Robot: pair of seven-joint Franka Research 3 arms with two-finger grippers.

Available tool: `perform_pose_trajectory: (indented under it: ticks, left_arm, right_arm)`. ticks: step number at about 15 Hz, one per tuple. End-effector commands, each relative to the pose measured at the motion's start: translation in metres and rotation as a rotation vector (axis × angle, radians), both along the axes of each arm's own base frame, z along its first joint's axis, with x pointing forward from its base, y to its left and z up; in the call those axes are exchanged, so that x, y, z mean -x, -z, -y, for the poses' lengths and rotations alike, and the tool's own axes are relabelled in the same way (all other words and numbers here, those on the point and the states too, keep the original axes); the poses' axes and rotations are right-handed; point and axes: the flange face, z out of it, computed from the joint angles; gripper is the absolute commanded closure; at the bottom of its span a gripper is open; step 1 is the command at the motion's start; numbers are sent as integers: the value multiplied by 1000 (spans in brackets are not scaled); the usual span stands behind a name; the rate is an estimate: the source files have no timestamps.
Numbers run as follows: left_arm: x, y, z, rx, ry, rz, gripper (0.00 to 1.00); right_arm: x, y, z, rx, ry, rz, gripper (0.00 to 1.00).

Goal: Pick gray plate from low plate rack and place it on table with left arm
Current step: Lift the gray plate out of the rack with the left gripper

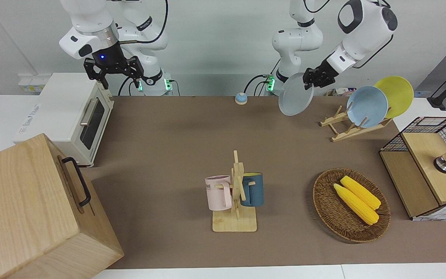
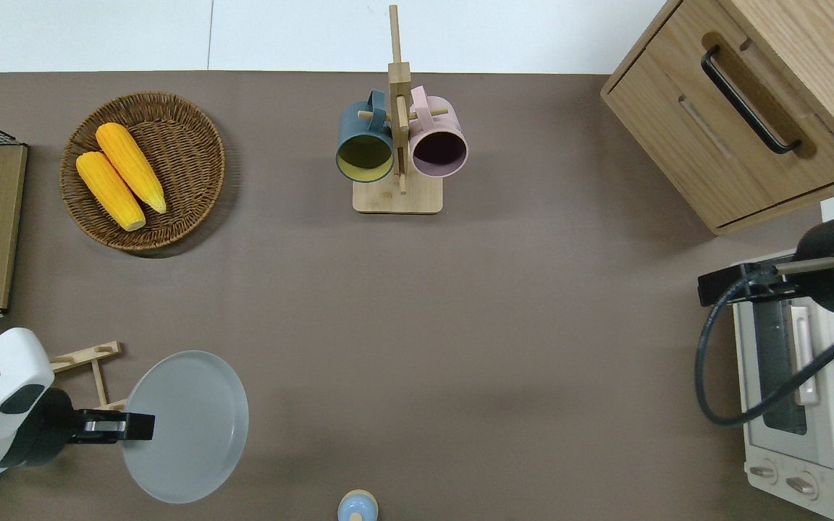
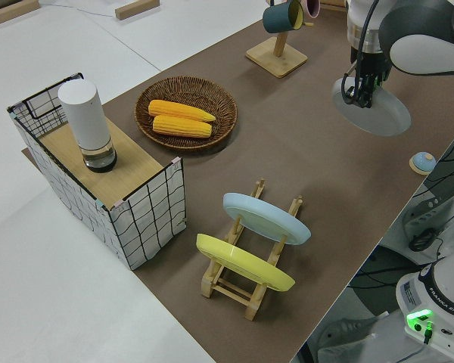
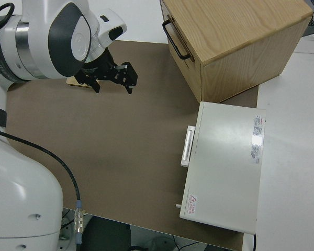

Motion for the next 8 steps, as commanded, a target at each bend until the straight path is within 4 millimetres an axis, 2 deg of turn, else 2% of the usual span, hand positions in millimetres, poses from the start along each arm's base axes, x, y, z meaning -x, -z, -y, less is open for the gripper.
perform_pose_trajectory:
  ticks: [1,4,8]
  left_arm:
    - [5,35,5,48,-33,8,1000]
    - [11,62,5,90,5,24,1000]
    - [13,81,6,113,-6,33,1000]
  right_arm:
    - [2,-3,0,-6,0,-5,11]
    - [2,-3,0,-6,1,-5,11]
    - [2,-3,0,-6,1,-7,13]
